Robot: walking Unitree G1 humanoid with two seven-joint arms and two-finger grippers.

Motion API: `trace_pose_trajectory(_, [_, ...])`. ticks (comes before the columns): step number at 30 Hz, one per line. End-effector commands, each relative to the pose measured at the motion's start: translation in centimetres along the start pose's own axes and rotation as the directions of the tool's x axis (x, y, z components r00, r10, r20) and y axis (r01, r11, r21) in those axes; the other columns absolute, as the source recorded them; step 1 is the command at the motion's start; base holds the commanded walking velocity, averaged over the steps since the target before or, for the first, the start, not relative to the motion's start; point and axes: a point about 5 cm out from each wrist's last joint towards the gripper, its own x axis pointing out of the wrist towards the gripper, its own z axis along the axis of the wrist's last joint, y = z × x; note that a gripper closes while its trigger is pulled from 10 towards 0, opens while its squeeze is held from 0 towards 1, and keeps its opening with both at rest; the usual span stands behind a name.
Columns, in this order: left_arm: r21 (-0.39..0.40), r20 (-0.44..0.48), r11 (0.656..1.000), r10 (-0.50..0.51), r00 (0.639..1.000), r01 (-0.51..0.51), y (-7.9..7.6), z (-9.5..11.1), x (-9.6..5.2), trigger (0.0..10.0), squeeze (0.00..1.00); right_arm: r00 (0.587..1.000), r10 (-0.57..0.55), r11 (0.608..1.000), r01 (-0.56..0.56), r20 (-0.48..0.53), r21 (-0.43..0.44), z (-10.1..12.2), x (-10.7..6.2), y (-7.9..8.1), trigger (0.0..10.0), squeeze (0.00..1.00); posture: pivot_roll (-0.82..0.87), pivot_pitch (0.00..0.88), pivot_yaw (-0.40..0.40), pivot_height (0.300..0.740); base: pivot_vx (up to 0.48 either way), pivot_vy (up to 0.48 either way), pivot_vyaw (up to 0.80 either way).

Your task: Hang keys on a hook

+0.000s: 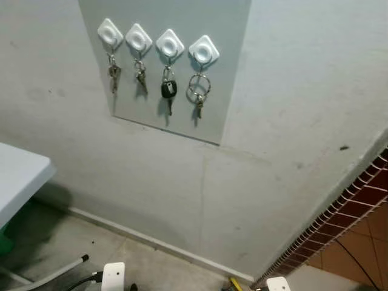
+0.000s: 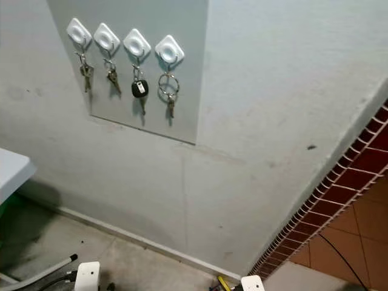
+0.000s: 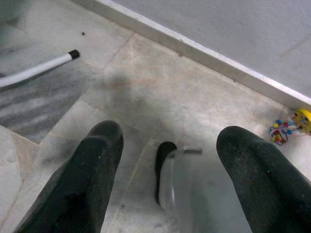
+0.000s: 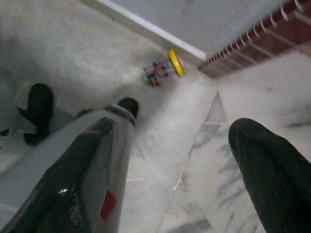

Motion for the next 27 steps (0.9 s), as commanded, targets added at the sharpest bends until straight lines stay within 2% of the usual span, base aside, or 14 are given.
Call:
trace_pose_trajectory(1, [0.004, -0.006, 1.0, 0.011, 1.0, -0.011, 0.52, 0.05, 0.03, 10.0, 0.0, 1.0, 0.009, 1.0, -0.009, 0.003, 0.011, 0.37, 0.14, 0.41, 10.0, 0.0, -0.04, 0.0, -0.045, 0.732, 0.0, 0.0, 0.0])
trace_pose_trajectory(27, [0.009, -0.001, 1.0, -0.011, 1.0, 0.011, 0.1, 0.34, 0.12, 10.0, 0.0, 1.0, -0.002, 0.998, 0.001, 0.018, 0.059, 0.4, 0.09, 0.13, 10.0, 0.0, -0.07, 0.0, -0.028, 0.732, 0.0, 0.0, 0.0])
